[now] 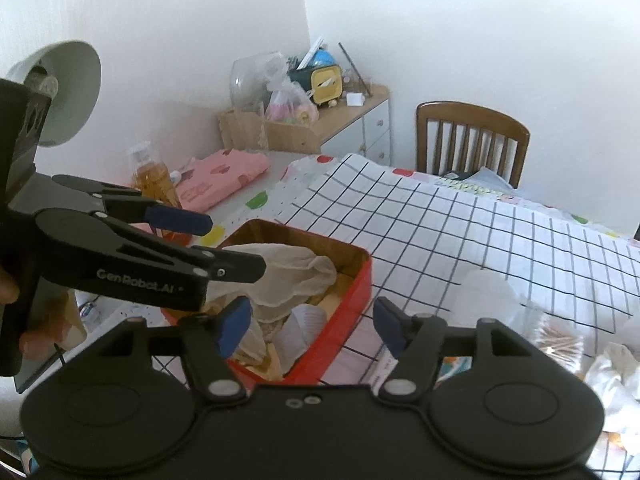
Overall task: Organize soft objects
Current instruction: 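Move the right tool toward the blue printed mask packet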
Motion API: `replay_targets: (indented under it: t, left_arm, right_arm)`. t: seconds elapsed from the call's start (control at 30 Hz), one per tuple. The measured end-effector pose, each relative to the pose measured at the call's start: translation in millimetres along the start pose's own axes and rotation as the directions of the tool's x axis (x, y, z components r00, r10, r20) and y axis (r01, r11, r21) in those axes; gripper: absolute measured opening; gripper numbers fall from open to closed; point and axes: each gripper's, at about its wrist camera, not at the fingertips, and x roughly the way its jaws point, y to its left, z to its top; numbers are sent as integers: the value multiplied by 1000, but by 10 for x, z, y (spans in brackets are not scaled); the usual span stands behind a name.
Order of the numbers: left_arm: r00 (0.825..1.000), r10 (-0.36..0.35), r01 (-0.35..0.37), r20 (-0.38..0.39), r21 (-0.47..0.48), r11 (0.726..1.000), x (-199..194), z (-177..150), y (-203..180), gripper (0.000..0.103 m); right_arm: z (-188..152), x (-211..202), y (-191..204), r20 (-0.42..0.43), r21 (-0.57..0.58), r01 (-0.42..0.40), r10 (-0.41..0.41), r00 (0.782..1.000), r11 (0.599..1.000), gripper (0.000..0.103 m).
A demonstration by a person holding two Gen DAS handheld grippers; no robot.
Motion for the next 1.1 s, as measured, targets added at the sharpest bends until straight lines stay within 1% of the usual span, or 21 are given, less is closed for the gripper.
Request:
replay_targets:
  t: [0.07, 0.17, 0.33, 0.47, 0.53, 0.67, 0.7, 0.83, 0.93, 1.0, 1.03, 1.1]
  left_arm:
    - [1000, -4, 4, 12, 0, 1000, -38, 15, -93, 83]
    - [999, -9, 9, 39, 10, 1000, -101, 44, -260, 83]
    - [998, -24, 23, 56, 11, 1000, -143, 90, -535, 85]
    - [995, -60, 60, 83, 1, 998, -152, 107, -766, 86]
    - [993, -76, 76, 87, -2, 997, -140, 121, -879, 86]
    - [989, -97, 97, 111, 5, 995, -103, 138, -1124, 100]
    - [988, -101, 101, 118, 7, 995, -88, 146, -1193, 101]
    - [988, -109, 109, 109, 5, 994, 29, 185, -1413, 102]
    - [986, -136, 136, 100, 1, 991, 125, 202, -1568, 102]
    - [983, -147, 148, 111, 4, 989, 169, 206, -1665, 102]
    - [982, -150, 150, 113, 13, 989, 190, 212, -1713, 102]
    - [985, -132, 130, 114, 27, 991, 244, 225, -1817, 102]
  right_arm:
    - [-32, -89, -43, 11, 9, 5, -5, 1000, 1000, 72]
    - [-82, -230, -134, 30, 22, 13, -14, 999, 1000, 79]
    - [-182, -511, -323, 59, 35, 26, -28, 998, 999, 86]
    - [-258, -738, -510, 73, 53, 38, -42, 996, 998, 92]
    - [-313, -838, -609, 79, 64, 50, -55, 995, 997, 93]
    - [-431, -994, -842, 80, 90, 79, -87, 993, 993, 94]
    - [-465, -1031, -904, 78, 97, 89, -97, 992, 991, 94]
    - [-603, -1191, -1136, 71, 121, 122, -132, 989, 985, 94]
    - [-688, -1293, -1325, 67, 135, 150, -160, 985, 979, 94]
    - [-757, -1371, -1452, 67, 142, 171, -182, 981, 975, 94]
    - [-796, -1412, -1525, 67, 149, 184, -196, 978, 972, 94]
    - [-863, -1462, -1656, 62, 162, 207, -220, 974, 965, 94]
